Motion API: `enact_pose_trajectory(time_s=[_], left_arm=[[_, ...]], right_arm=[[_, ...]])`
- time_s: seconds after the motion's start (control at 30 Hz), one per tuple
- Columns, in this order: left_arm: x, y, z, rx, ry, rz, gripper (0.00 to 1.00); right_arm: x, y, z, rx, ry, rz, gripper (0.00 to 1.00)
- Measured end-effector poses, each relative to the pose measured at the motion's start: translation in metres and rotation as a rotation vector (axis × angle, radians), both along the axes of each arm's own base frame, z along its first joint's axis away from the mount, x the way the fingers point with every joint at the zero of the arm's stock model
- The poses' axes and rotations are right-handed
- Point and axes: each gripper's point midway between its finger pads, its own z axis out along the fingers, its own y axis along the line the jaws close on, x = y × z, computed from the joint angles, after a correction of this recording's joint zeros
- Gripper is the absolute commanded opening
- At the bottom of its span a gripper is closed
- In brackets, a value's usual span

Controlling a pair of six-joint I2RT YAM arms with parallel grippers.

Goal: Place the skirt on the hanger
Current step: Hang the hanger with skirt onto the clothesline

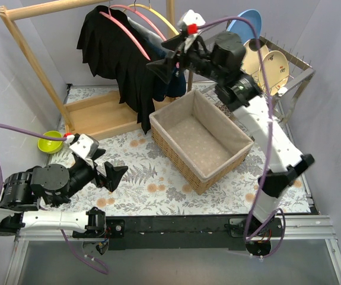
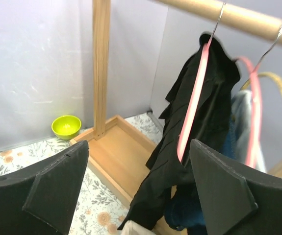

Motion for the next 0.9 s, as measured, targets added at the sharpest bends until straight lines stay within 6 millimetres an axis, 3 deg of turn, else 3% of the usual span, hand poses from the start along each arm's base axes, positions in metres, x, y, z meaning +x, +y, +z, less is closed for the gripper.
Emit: enact_pose_trajectory(time_s=[0.2, 0.33, 0.57, 0.7, 0.8, 0.9], left_arm=[[0.000, -0.006, 0.010, -0.020, 0.011, 0.006, 0.98], [0.002, -0.001, 0.021, -0.051, 0.003, 0.024, 0.98], [0.012, 0.013, 0.035, -0.113, -0.024, 0.107, 0.98], [0.018, 0.015, 0.044, -0.136, -0.054, 0.144, 0.98], [0.020, 0.012, 0.047, -0.132, -0.075, 0.157, 0.98], [0.023, 0.005, 0.049, -0.119, -0.096, 0.167, 0.98]], right_arm=[[-0.057, -0.063, 0.020, -0.020, -0.074, -0.058, 0.98], [-0.083, -0.113, 0.006, -0.049, -0.089, -0.179, 0.98], [-0.110, -0.193, -0.021, -0.074, -0.075, -0.423, 0.98], [-0.116, -0.251, -0.031, -0.031, -0.058, -0.623, 0.98], [-0.125, -0.279, -0.038, -0.001, -0.053, -0.718, 0.98], [-0.127, -0.294, -0.046, 0.012, -0.041, -0.781, 0.98]])
